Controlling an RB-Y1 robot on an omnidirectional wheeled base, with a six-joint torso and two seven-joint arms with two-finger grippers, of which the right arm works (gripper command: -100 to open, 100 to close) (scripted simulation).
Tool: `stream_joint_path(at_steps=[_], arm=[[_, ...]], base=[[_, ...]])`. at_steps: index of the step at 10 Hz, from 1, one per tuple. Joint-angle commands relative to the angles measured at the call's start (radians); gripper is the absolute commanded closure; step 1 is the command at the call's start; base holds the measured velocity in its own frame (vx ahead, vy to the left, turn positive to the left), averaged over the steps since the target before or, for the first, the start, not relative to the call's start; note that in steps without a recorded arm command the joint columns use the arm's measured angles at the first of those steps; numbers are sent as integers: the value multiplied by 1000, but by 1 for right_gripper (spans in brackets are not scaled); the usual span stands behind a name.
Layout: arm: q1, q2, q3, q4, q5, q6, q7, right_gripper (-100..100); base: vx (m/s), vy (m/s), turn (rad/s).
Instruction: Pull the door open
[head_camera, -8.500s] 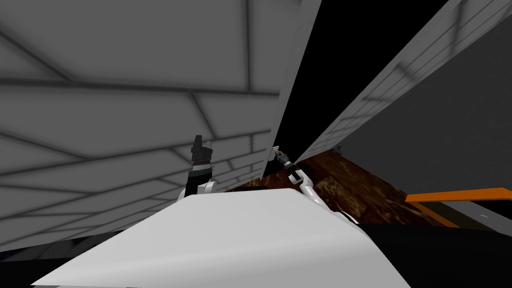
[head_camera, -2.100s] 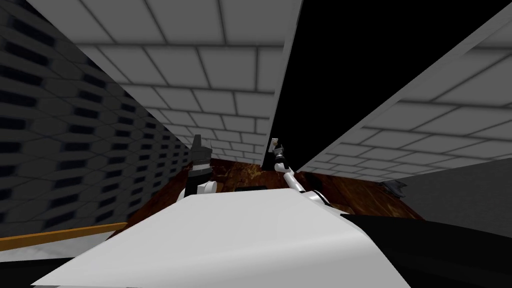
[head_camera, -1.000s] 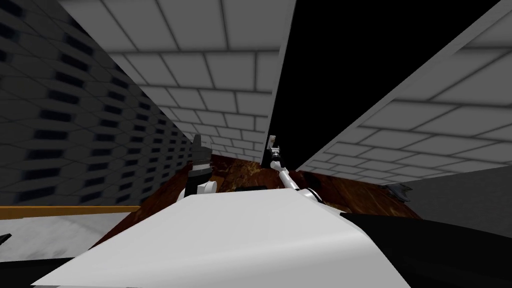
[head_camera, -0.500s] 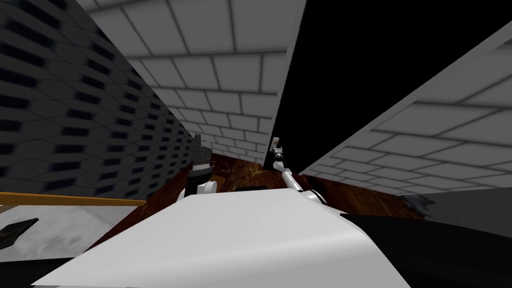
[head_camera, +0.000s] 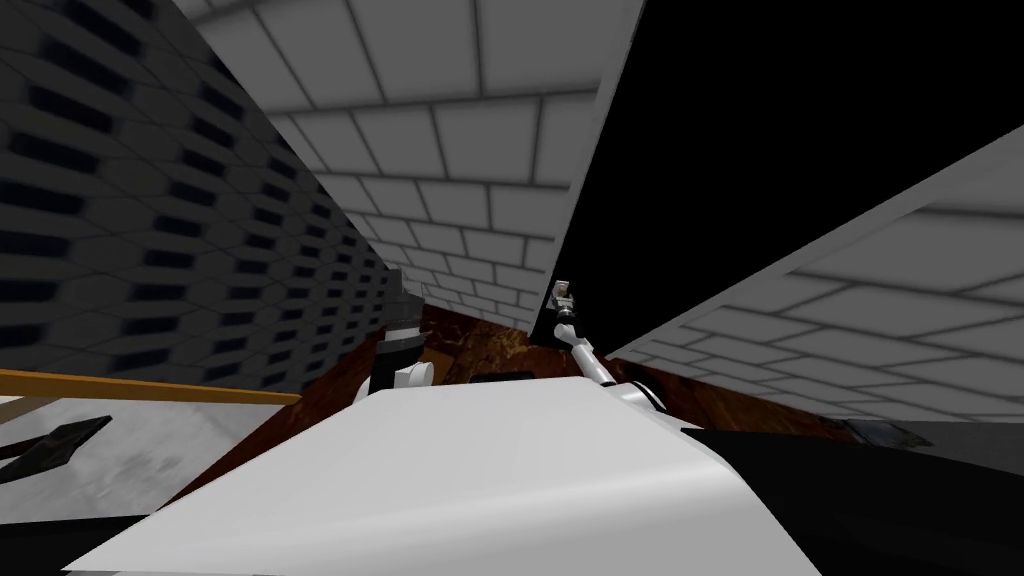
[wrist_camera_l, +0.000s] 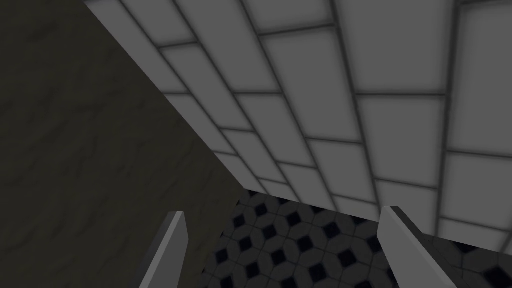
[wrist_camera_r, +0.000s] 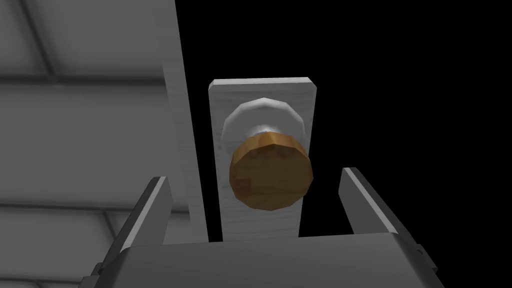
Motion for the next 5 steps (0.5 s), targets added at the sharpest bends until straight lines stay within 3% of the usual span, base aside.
stream_joint_path(at_steps=[1,2,3,4,5], arm=[[-5,-32,3,28,-4,-16,-35,-100],[-2,-42,1,30,-6,-18,-43,-100],[-1,-35,-4,16,-7,-5,-29,-100],[-1,-35,-4,16,-7,-5,-29,100],[-1,-35,-4,16,-7,-5,-29,100]], base=[[118,-4,107],[96,-5,77],[44,-3,12],[-4,-2,-18],[-14,-6,-13]])
